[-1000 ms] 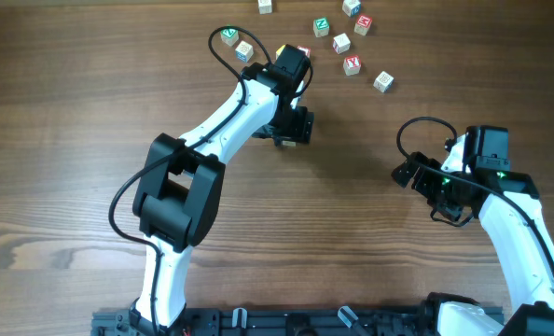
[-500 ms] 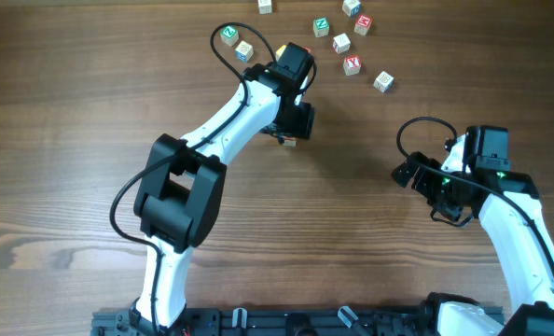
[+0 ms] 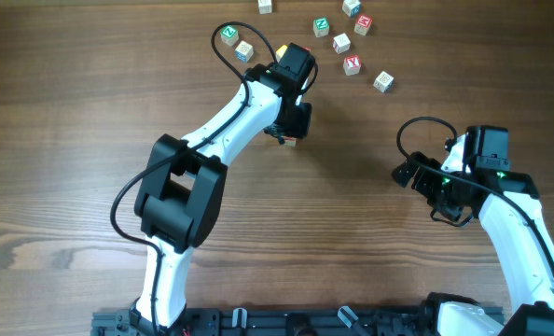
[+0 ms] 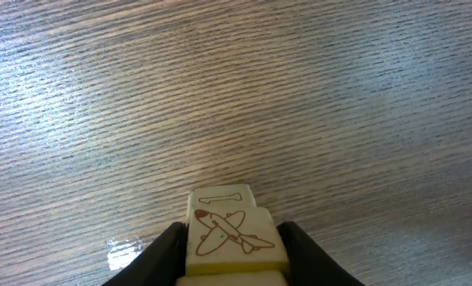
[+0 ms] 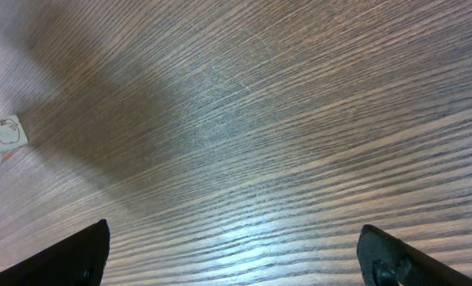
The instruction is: Form a tower
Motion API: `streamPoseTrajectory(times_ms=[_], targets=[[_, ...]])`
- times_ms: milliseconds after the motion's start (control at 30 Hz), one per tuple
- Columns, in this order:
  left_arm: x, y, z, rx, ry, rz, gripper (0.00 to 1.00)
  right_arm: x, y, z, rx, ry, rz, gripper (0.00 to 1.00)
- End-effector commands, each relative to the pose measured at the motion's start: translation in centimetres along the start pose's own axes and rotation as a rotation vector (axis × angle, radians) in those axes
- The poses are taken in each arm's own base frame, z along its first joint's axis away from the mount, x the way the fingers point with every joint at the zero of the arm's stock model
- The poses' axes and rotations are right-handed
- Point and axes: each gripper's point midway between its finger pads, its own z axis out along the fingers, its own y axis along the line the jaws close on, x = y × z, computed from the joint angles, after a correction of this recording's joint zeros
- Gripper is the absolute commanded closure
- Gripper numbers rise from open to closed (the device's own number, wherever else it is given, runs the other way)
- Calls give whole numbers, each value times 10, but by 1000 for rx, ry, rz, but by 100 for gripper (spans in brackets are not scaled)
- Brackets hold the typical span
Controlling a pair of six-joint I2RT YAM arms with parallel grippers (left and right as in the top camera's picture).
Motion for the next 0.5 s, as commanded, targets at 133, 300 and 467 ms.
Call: streamPoseTrajectory(times_ms=[133, 300, 467], targets=[[-3, 0, 2, -15, -8, 10, 62, -3, 4, -1, -20, -9, -23, 0], [-3, 0, 2, -15, -8, 10, 34, -4, 4, -1, -21, -12, -24, 0], [-3, 0, 2, -15, -8, 10, 23, -4, 4, -1, -21, -12, -25, 0]])
